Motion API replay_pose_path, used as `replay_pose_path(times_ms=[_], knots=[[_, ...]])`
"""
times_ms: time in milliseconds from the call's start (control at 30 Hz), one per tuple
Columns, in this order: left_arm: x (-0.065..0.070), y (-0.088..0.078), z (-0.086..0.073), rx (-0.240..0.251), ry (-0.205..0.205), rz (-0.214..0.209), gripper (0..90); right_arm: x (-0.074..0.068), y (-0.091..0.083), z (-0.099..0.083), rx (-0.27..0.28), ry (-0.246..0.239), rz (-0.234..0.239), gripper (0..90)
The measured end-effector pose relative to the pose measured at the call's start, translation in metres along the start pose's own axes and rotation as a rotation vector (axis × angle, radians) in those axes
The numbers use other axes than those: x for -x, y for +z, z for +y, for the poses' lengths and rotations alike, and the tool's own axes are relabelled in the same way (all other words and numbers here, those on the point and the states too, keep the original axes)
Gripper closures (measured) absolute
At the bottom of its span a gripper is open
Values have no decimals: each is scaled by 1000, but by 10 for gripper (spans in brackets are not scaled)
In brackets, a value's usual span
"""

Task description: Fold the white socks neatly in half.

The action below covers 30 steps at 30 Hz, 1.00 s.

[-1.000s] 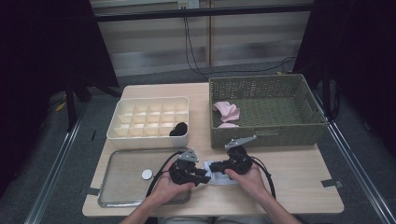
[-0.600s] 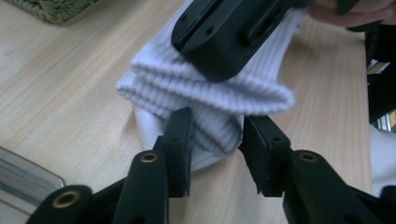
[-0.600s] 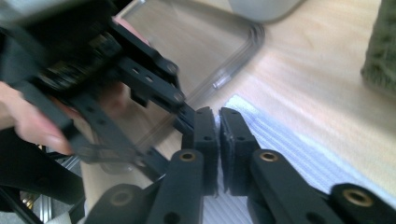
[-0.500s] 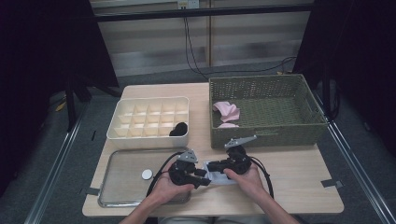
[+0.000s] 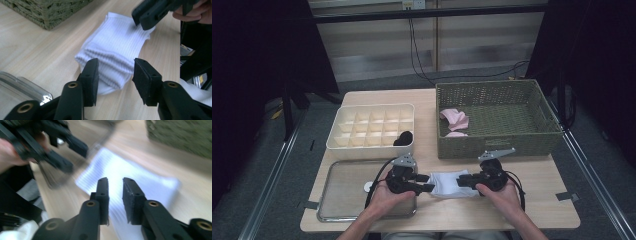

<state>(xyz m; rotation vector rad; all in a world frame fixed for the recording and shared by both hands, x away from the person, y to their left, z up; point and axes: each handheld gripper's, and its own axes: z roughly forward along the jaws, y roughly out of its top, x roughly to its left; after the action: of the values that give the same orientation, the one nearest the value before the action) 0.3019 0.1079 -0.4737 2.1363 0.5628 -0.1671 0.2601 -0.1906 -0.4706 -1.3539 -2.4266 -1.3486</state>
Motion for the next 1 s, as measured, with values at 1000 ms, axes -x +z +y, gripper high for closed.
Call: replay_pose_path(times_ms=[1000], knots=[[5,54,17,-129,45,0,714,11,8,-18,-37,-4,-29,845]])
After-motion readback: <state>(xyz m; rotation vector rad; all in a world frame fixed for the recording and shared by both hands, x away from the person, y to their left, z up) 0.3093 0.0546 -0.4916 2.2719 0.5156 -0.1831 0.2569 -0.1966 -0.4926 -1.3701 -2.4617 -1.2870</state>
